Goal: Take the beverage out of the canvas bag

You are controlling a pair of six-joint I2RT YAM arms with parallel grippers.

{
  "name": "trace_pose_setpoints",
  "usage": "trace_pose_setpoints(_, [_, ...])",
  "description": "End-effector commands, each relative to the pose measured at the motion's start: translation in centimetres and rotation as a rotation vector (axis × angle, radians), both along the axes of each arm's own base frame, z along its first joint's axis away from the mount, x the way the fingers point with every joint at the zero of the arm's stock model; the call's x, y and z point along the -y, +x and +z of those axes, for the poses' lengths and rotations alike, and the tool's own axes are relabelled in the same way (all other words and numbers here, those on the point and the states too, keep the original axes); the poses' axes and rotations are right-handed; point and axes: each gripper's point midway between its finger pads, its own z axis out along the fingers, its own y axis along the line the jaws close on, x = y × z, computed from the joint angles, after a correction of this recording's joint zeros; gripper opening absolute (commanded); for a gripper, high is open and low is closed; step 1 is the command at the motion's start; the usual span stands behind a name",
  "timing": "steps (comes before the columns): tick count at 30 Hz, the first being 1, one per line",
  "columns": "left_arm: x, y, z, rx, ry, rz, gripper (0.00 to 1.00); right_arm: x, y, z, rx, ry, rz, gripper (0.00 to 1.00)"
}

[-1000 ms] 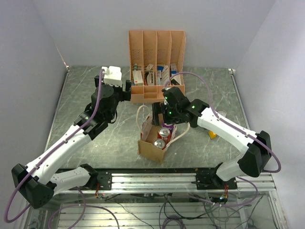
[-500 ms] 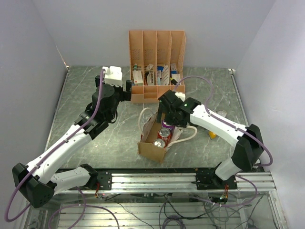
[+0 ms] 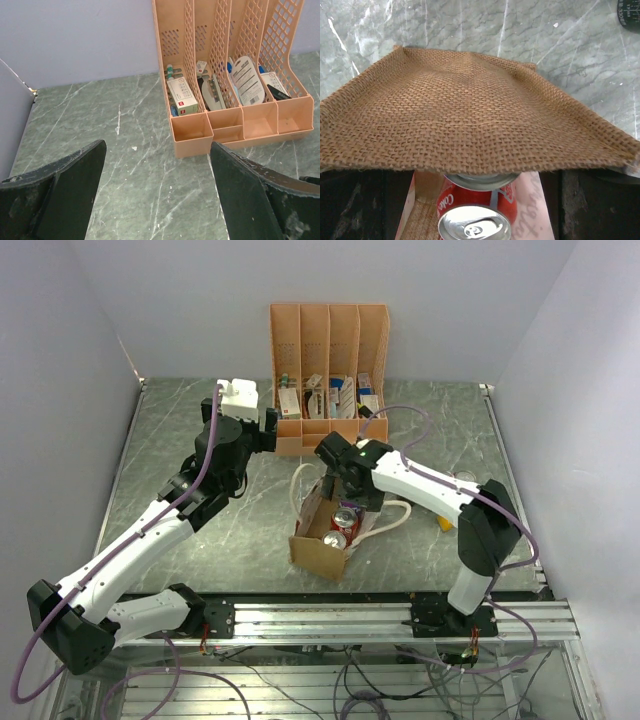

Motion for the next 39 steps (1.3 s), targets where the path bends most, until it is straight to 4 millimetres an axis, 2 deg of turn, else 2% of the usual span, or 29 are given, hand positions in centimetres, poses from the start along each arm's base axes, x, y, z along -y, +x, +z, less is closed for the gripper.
trace_pose_setpoints(1, [0.3,-0.1,2.0,0.038,-0.035,-0.008,0.96,0.6,0.3,-1.1,-0.022,-0.066,-0.046,1.0])
trace_pose_setpoints(5, [0.5,-0.1,2.0,0.039,-0.039,-0.017,0.95,0.5,0.4,-2.4,-0.027,-0.068,-0.062,1.0])
trace_pose_setpoints(12, [0.5,-0.3,2.3,0.044,-0.045,-0.022,0.96,0.7,0.6,-3.2,-0.024,-0.076,-0.087,0.99])
trace_pose_setpoints(17, [0.8,-0.1,1.9,0.031,-0.04,-0.031,0.95,0.4,0.7,-3.3,-0.013,-0.06,-0.096,0.94])
trace_pose_setpoints(21, [0.6,-0.1,1.9,0.032,-0.038,-0.017,0.95,0.0,1.0,-2.4,0.008,-0.031,-0.102,0.9])
trace_pose_setpoints(24, [0.7,-0.1,1.8,0.032,-0.037,-0.023,0.96,-0.4,1.4,-1.8,0.032,0.004,-0.095,0.75])
trace_pose_setpoints(31, [0.8,0.1,1.5,0.025,-0.031,-0.024,0.95,-1.0,1.5,-0.1,0.074,0.078,-0.09,0.5])
trace_pose_setpoints(35, [0.9,0.2,1.4,0.022,-0.029,-0.023,0.96,-1.2,1.5,0.7,0.097,0.107,-0.079,0.4])
trace_pose_setpoints(39, [0.8,0.2,1.3,0.021,-0.027,-0.018,0.95,-1.3,1.8,1.4,0.124,0.126,-0.06,0.22])
